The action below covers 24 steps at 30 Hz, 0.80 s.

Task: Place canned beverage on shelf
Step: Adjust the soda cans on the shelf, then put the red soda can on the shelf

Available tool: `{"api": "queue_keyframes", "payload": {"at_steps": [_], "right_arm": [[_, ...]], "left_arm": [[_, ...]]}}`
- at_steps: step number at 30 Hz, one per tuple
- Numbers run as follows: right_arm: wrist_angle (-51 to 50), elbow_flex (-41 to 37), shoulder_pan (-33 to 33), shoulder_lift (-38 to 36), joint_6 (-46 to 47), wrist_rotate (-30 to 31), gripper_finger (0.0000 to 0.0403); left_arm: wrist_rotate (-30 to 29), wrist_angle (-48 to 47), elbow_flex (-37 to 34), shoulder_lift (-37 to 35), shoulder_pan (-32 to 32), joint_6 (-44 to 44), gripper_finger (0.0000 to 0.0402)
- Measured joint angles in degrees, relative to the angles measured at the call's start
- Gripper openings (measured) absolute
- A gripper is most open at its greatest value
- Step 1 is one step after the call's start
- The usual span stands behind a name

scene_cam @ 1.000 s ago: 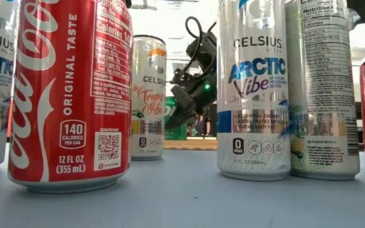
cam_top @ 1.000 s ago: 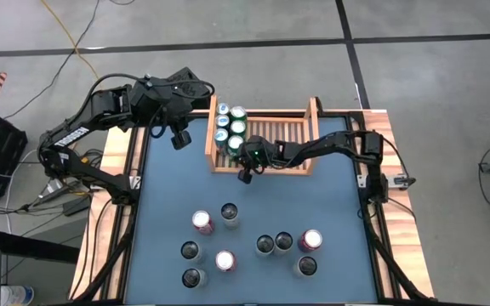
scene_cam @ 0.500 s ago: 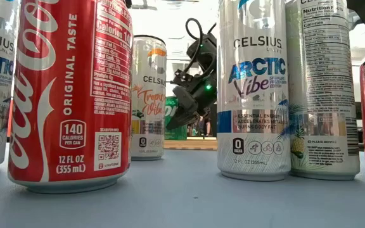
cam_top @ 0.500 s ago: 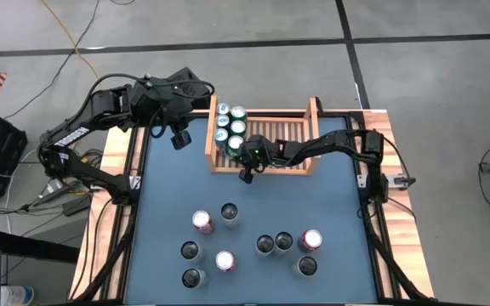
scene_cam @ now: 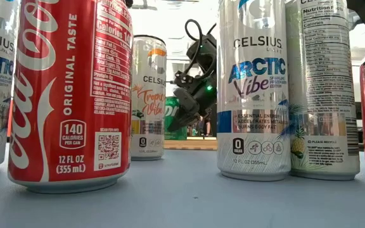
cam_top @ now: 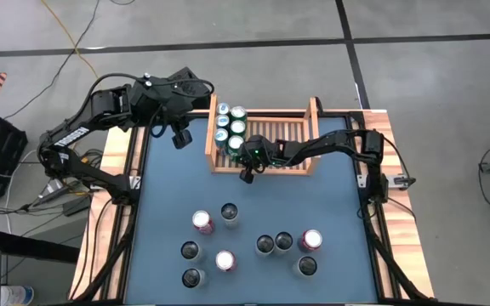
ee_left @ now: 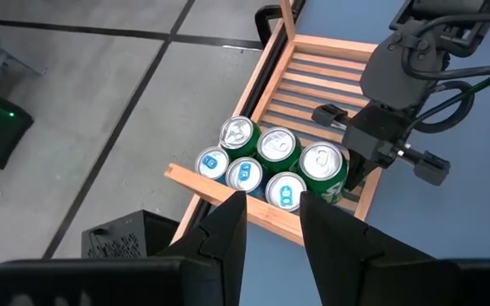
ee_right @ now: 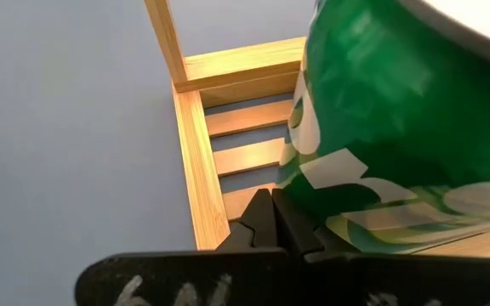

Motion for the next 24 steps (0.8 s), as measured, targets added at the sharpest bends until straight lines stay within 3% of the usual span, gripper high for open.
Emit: {"api": "queue_keyframes", "payload": {"at_steps": [9,15,17,24], "right_arm": [[-5.5,0.0,-0.1,-3.6,-0.6,-3.5,0.0002],[-12.9,0.0,0.1,-9.1,-2.6,-4.2,0.0043],[-18.5,0.0,0.0,-11.7,-2.4,-4.4,0.0065],[-39.5,0.0,0.9,-26.5,-5.0,-5.9,0.015]], "left_arm": [[0.0,0.0,0.0,0.0,0.0,0.6,0.01],[0.6,0.0,0.0,0.0,0.0,-0.7,0.0104],[4.7,-0.6,0.0,0.0,0.0,-0.6,0.0109],[26.8,-4.9,0.0,0.0,-4.7,3.5,0.0136]]}}
